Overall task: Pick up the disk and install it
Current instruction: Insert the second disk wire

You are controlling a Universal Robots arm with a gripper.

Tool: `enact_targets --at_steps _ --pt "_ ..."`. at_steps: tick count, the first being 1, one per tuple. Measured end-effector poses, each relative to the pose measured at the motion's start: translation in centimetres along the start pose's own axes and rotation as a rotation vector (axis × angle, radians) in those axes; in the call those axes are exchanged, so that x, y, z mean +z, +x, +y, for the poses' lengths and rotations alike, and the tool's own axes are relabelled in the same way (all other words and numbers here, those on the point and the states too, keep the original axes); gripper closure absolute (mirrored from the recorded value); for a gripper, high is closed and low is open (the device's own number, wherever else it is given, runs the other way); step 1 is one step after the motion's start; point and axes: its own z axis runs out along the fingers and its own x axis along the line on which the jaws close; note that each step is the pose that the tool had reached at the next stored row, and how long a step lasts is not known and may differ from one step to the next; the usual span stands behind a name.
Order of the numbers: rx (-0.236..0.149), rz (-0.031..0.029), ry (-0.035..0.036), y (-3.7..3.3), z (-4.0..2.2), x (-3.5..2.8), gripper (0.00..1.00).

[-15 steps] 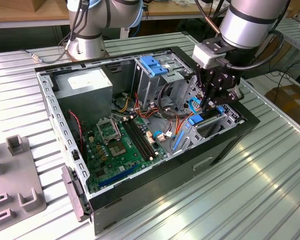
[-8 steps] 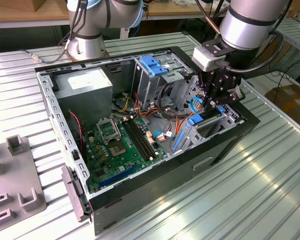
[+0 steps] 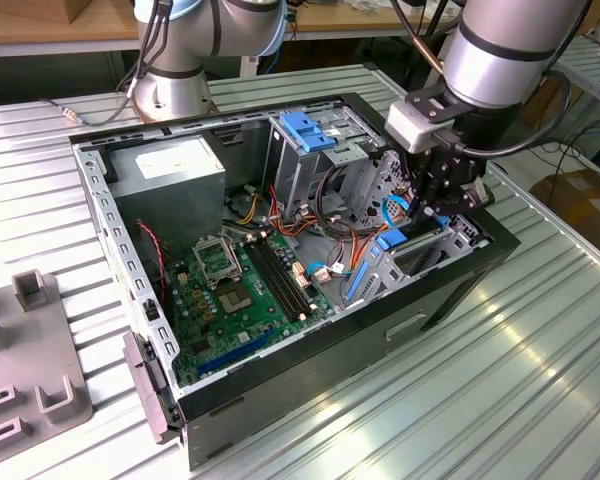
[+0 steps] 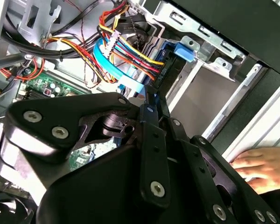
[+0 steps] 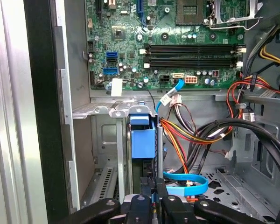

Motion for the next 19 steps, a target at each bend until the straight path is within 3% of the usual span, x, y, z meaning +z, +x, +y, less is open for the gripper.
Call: enact_targets --at_steps 6,10,19 --pt "-0.010 -0.0201 0.0048 0.05 0.35 0.11 0.84" --pt "-0.027 -0.0234 0.0159 0.11 0.47 0.17 0.84" --pt "-0.040 -0.0264 0.0202 0.40 0.64 0.74 0.84"
